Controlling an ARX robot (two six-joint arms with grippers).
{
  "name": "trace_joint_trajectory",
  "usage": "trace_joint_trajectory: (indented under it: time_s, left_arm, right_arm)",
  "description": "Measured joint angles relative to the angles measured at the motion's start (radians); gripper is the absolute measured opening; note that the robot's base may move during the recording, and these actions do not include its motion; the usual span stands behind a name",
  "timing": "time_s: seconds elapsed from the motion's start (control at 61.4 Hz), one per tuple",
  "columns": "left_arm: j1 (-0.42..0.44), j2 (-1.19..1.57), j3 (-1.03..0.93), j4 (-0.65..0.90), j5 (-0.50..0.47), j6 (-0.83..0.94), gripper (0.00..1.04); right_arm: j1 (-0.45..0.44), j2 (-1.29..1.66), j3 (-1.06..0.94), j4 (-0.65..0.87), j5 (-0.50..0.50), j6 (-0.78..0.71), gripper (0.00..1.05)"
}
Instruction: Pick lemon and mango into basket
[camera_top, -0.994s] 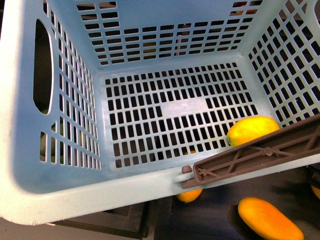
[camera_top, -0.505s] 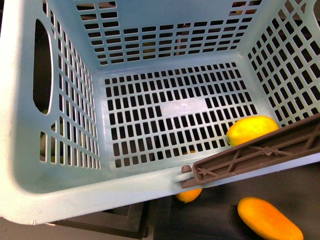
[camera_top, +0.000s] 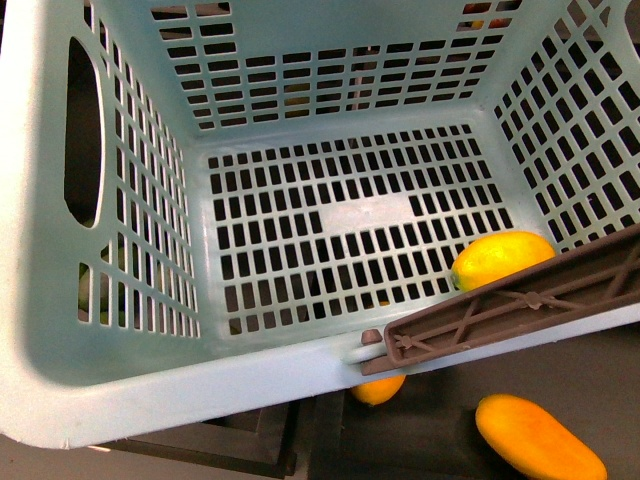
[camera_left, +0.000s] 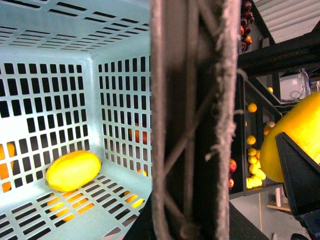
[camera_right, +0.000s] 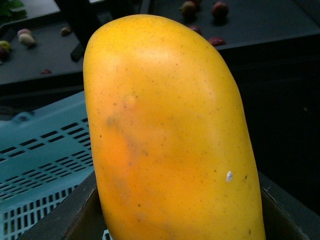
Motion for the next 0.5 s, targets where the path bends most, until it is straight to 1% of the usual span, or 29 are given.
trace_joint_trajectory:
  time_s: [0.033, 0.065, 0.147, 0.326, 0.375, 0.423, 0.44, 0.489, 0.505]
  left_arm:
    - [0.000, 0.000, 0.000, 0.000, 0.000, 0.000, 0.05]
    - [0.000, 0.000, 0.000, 0.000, 0.000, 0.000, 0.05]
    - [0.000, 0.000, 0.000, 0.000, 0.000, 0.000, 0.05]
    - [0.000, 0.000, 0.000, 0.000, 0.000, 0.000, 0.05]
    - [0.000, 0.000, 0.000, 0.000, -0.001, 0.000, 0.05]
    - [0.000, 0.000, 0.000, 0.000, -0.001, 0.000, 0.05]
    - [0.000, 0.000, 0.000, 0.000, -0.001, 0.000, 0.05]
    - [0.000, 0.000, 0.000, 0.000, 0.000, 0.000, 0.05]
    - [0.000, 0.000, 0.000, 0.000, 0.000, 0.000, 0.05]
  right_arm:
    - [0.059, 0.023, 0.005, 0.018, 0.034, 0.004, 0.65]
    - [0.100, 0.043, 0.010, 0.028, 0.066, 0.004, 0.65]
    - [0.179, 0.093, 0.024, 0.044, 0.124, 0.010, 0.65]
    - [0.287, 0.174, 0.041, 0.056, 0.205, 0.021, 0.66]
    - [0.305, 0.183, 0.041, 0.049, 0.229, 0.024, 0.75]
    - [0.311, 0.183, 0.041, 0.046, 0.241, 0.029, 0.80]
    - [0.312, 0.183, 0.041, 0.045, 0.246, 0.033, 0.83]
    - [0.312, 0.181, 0.041, 0.043, 0.262, 0.039, 0.88]
    - [0.310, 0.177, 0.041, 0.041, 0.276, 0.043, 0.92]
